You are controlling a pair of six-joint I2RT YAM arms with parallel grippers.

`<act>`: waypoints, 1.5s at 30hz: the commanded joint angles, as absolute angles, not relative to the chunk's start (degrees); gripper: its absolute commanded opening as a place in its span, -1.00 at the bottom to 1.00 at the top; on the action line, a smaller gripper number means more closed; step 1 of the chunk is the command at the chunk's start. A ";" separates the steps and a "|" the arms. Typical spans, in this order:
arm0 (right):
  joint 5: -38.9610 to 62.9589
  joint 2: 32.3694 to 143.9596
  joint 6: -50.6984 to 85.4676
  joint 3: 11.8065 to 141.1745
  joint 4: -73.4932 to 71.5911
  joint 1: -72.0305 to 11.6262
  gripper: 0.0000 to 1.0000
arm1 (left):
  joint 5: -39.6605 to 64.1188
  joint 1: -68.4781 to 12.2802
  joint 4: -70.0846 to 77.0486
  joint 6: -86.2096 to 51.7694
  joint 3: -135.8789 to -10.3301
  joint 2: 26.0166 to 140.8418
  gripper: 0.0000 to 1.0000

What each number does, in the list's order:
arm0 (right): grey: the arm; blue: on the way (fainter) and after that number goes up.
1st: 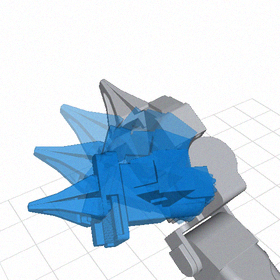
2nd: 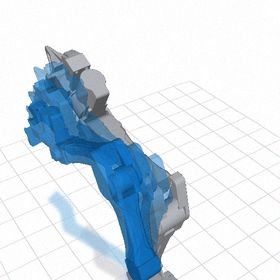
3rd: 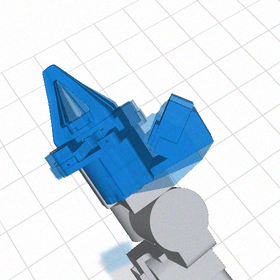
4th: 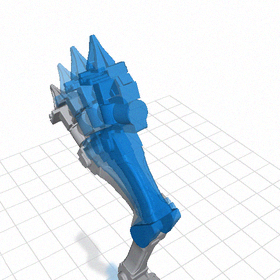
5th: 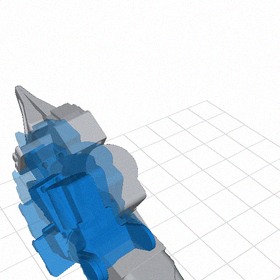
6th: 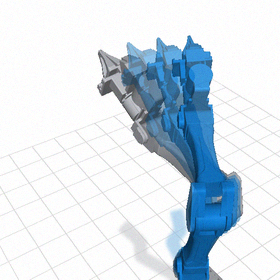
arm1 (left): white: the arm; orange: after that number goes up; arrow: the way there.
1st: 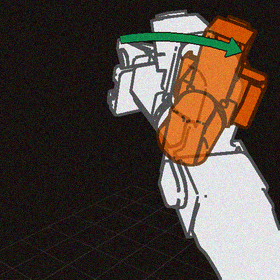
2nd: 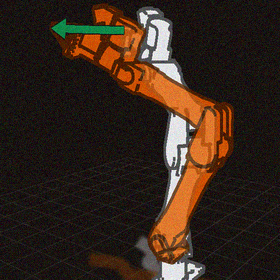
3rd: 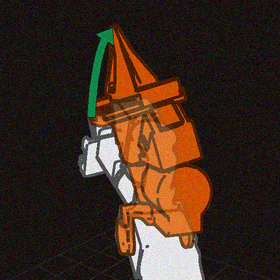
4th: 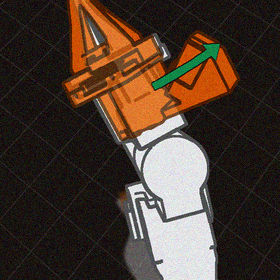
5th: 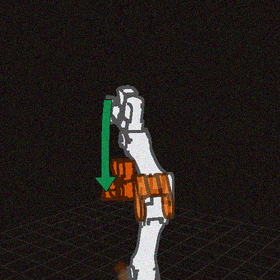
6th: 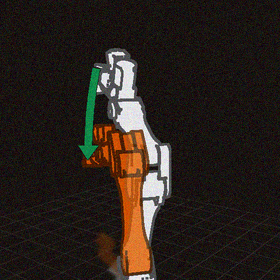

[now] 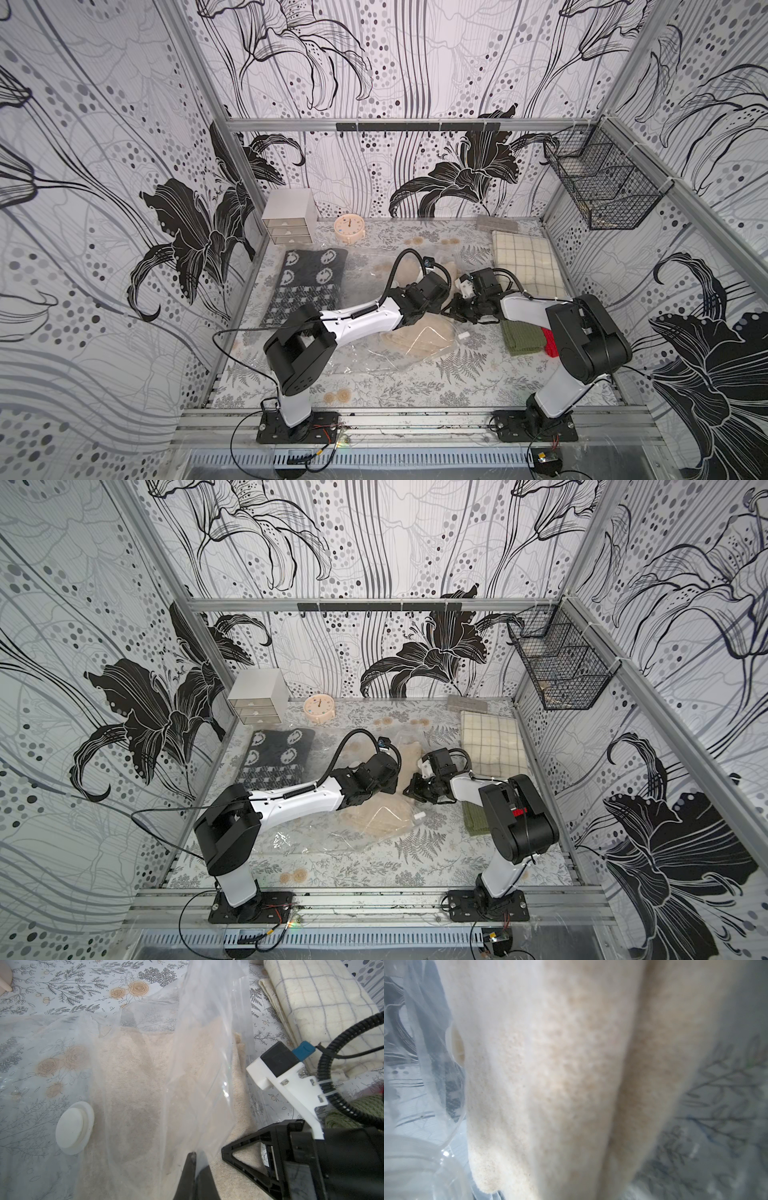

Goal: Take the scarf out of the vacuum bag
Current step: Take out the scarf from the vacuum bag.

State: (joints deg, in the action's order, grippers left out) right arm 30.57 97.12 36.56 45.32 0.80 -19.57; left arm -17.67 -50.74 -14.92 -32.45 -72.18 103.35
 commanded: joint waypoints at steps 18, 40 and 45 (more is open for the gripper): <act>29.44 96.05 34.88 45.48 2.52 -19.51 -1.00 | -17.80 -50.81 -13.95 -33.40 -73.39 104.81 -1.00; 29.97 90.05 31.42 45.41 7.75 -14.64 -1.00 | -18.65 -50.84 -15.12 -34.44 -73.13 105.42 -1.00; 29.03 90.21 31.76 45.45 7.36 -14.20 -1.00 | -18.55 -50.80 -14.68 -34.64 -72.47 105.37 -1.00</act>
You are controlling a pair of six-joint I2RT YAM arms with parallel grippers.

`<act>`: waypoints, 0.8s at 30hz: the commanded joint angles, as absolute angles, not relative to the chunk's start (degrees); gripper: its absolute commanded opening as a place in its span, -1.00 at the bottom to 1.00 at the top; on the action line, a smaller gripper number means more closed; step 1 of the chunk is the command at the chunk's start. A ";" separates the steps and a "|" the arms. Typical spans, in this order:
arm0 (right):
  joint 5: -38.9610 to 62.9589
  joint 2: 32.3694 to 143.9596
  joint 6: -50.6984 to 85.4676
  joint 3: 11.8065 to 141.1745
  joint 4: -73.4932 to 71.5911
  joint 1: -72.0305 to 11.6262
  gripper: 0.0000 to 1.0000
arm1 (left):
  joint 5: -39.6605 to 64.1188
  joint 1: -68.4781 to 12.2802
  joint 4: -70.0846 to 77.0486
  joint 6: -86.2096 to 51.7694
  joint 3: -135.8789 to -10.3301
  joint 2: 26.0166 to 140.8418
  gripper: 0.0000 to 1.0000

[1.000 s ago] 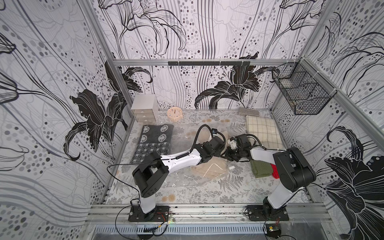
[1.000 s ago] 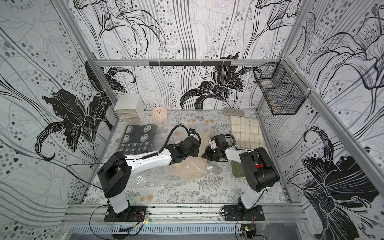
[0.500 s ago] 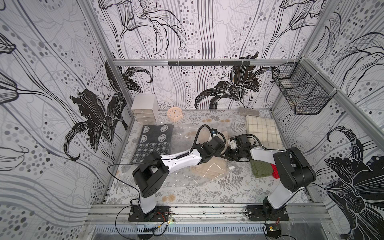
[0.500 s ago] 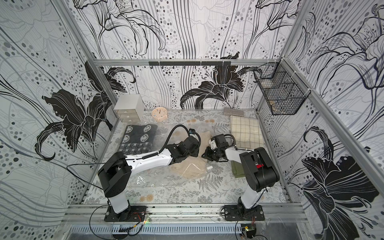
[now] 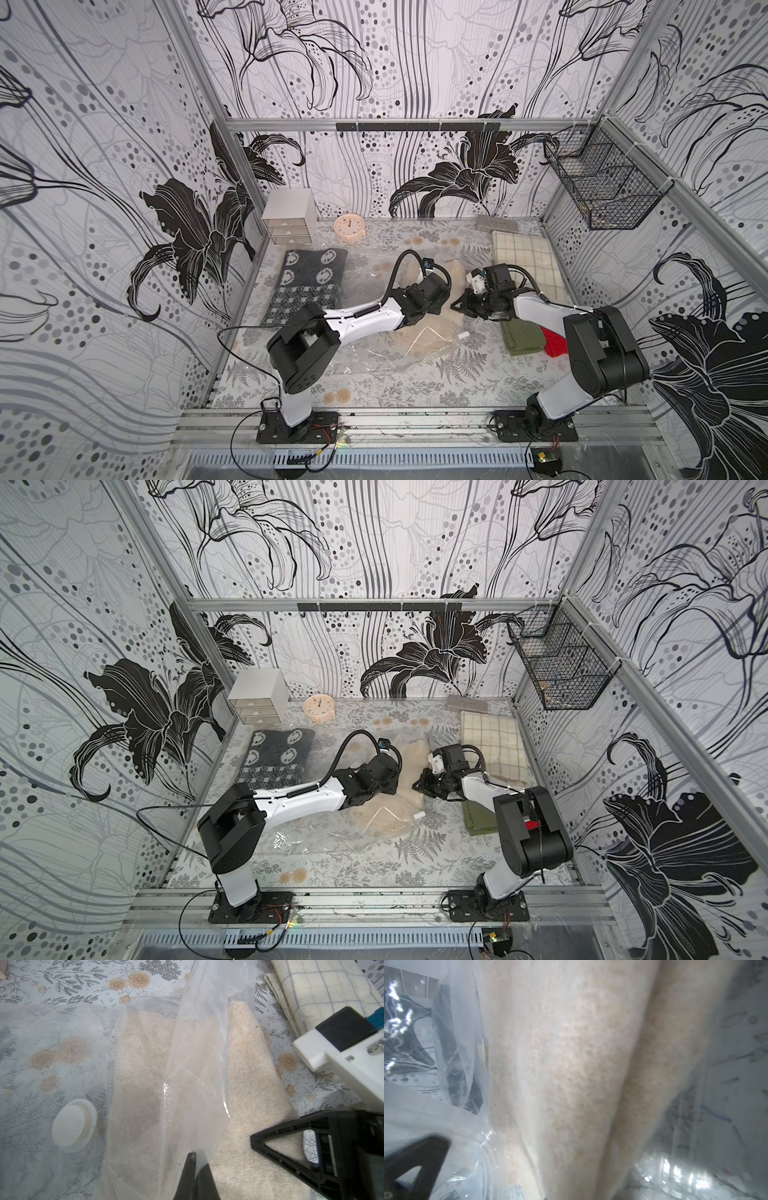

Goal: Take the scarf out of the vacuum bag
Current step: Take out the scarf from the vacuum bag.

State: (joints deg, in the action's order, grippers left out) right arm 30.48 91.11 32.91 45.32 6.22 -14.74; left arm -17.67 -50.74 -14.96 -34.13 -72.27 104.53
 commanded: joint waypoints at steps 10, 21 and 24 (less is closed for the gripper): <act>29.09 94.81 33.32 48.83 4.81 -14.15 -1.00 | -18.60 -50.79 -14.05 -35.24 -70.25 104.42 -1.00; 26.55 101.16 31.45 59.49 10.58 -14.11 -1.00 | -17.63 -50.90 -14.33 -34.86 -68.17 104.02 -1.00; 26.04 102.61 30.57 62.44 12.88 -14.07 -1.00 | -17.52 -50.96 -14.21 -34.95 -67.44 103.80 -1.00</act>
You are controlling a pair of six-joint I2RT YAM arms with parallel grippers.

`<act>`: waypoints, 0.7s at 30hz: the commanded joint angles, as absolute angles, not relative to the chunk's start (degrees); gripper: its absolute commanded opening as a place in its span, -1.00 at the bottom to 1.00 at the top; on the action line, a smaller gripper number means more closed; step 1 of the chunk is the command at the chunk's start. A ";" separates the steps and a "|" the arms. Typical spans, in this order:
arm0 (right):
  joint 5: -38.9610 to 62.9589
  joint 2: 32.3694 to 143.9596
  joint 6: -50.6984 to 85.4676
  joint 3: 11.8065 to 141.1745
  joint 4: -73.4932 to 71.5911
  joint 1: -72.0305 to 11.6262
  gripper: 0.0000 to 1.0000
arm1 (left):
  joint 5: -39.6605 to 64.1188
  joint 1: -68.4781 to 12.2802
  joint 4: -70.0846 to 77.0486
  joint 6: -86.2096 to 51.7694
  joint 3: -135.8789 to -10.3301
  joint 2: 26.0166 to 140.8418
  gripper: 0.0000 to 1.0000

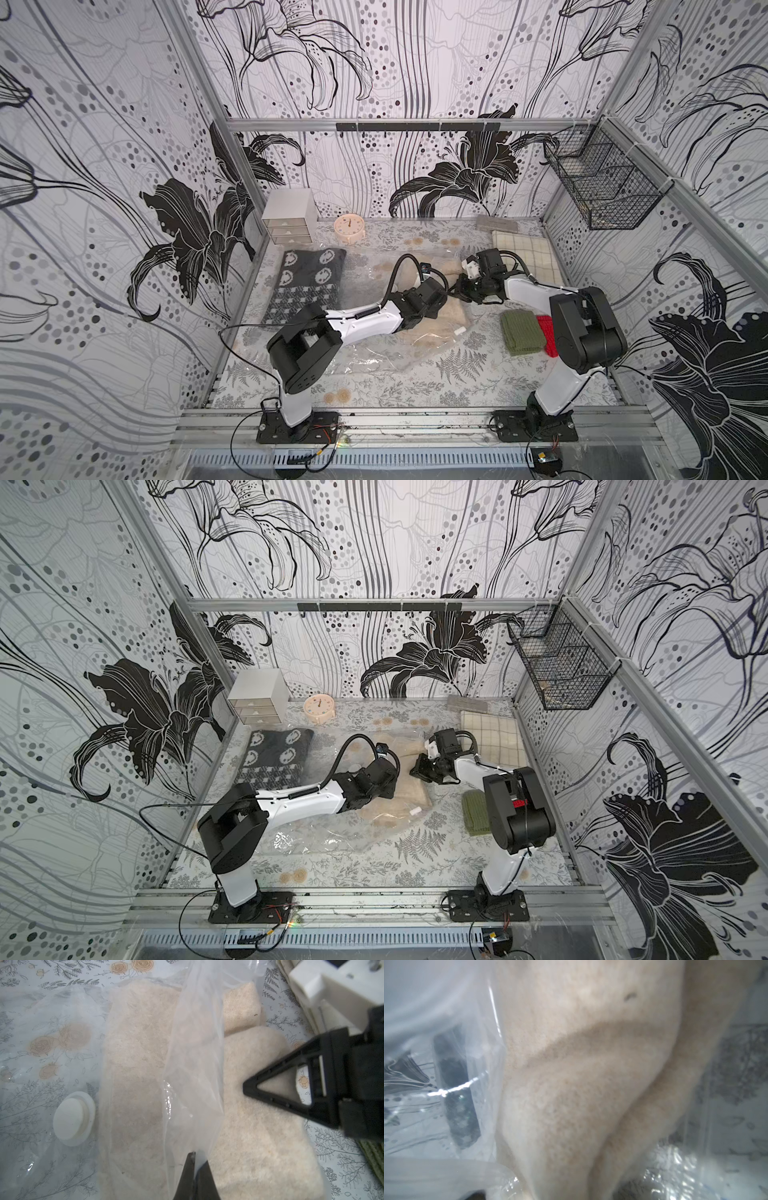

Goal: Take the scarf out of the vacuum bag
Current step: Take out the scarf from the vacuum bag.

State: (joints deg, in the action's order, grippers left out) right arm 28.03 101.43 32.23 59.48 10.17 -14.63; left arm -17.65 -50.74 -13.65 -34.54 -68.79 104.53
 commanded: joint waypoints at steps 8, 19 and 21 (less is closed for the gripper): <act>20.82 102.01 27.56 64.98 19.72 -14.04 -1.00 | -17.83 -51.05 -14.15 -35.14 -67.08 103.50 -1.00; 17.97 96.41 26.55 59.20 22.43 -12.89 -1.00 | -20.19 -51.00 -14.58 -33.25 -69.56 102.23 -1.00; 18.47 94.30 26.63 57.63 21.74 -11.87 -1.00 | -20.45 -51.03 -14.76 -33.21 -70.05 101.98 -1.00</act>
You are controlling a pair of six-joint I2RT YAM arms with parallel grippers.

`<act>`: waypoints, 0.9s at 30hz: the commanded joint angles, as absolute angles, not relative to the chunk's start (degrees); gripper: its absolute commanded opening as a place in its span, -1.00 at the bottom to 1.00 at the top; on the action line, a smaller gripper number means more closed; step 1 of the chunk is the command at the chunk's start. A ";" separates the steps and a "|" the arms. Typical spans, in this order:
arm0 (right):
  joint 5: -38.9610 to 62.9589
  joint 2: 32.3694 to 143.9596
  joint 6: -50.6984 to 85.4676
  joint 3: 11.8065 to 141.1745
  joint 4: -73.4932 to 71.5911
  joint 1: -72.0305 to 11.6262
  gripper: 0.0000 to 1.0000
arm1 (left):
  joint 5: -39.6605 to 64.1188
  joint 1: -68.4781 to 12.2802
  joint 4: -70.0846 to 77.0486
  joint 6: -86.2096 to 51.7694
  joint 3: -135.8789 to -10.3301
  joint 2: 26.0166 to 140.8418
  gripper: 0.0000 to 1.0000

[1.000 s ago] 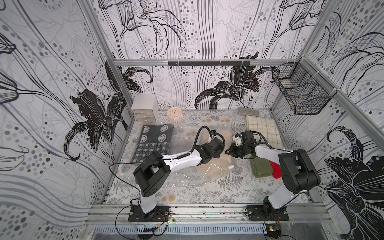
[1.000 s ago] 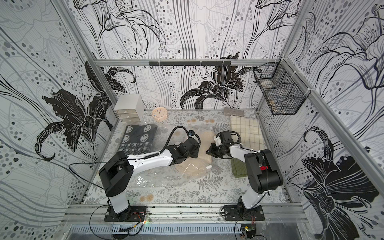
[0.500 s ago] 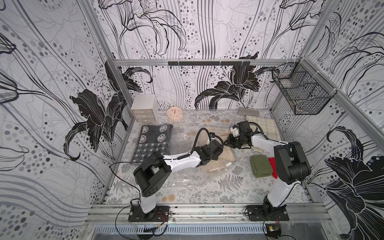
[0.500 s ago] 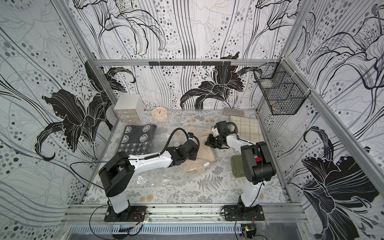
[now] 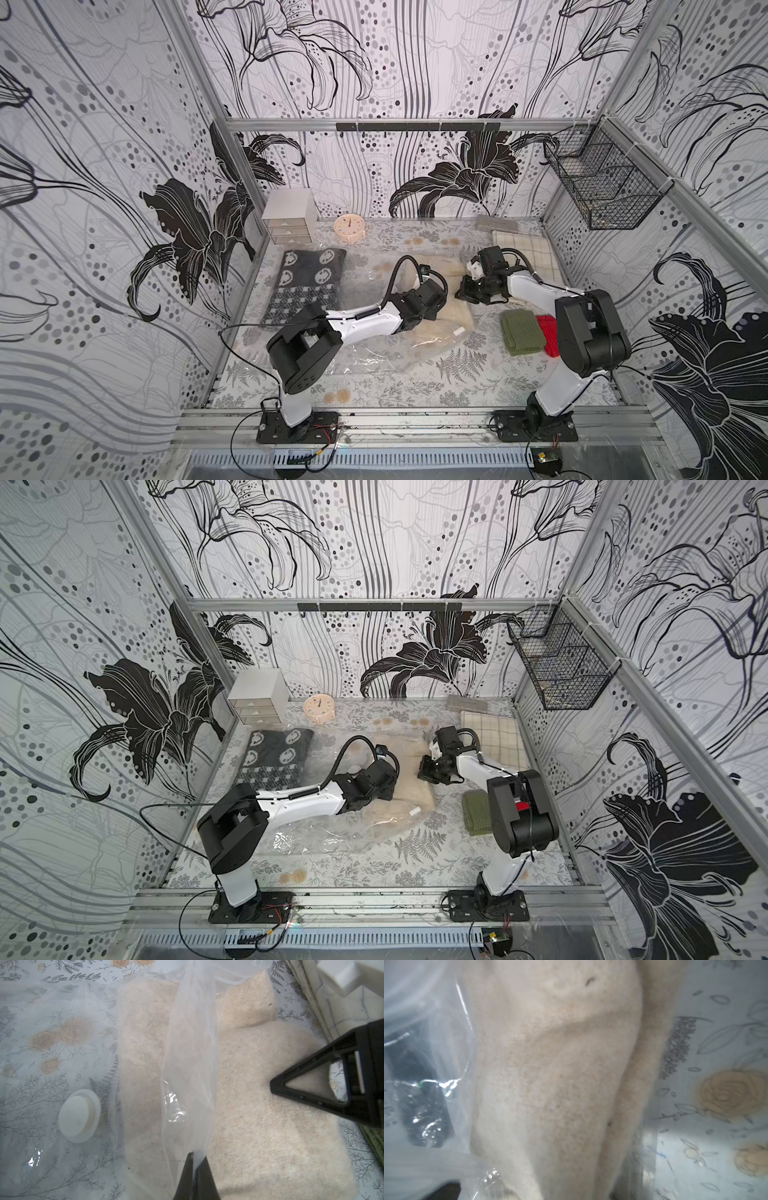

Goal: Take the scarf out of the vacuum bag
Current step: Take out the scarf from the vacuum bag.

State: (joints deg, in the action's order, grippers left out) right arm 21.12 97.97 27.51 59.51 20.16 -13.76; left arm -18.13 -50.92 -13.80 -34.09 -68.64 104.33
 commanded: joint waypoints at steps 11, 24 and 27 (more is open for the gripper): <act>19.05 93.46 24.81 56.63 25.26 -9.10 -1.00 | -21.63 -51.03 -14.66 -32.92 -70.17 101.74 -1.00; 19.17 93.90 24.12 56.54 26.11 -9.05 -1.00 | -22.00 -51.05 -15.42 -32.45 -70.58 99.07 -1.00; 18.83 91.89 24.22 56.34 26.37 -9.05 -1.00 | -22.24 -51.06 -15.49 -31.75 -71.57 99.04 -1.00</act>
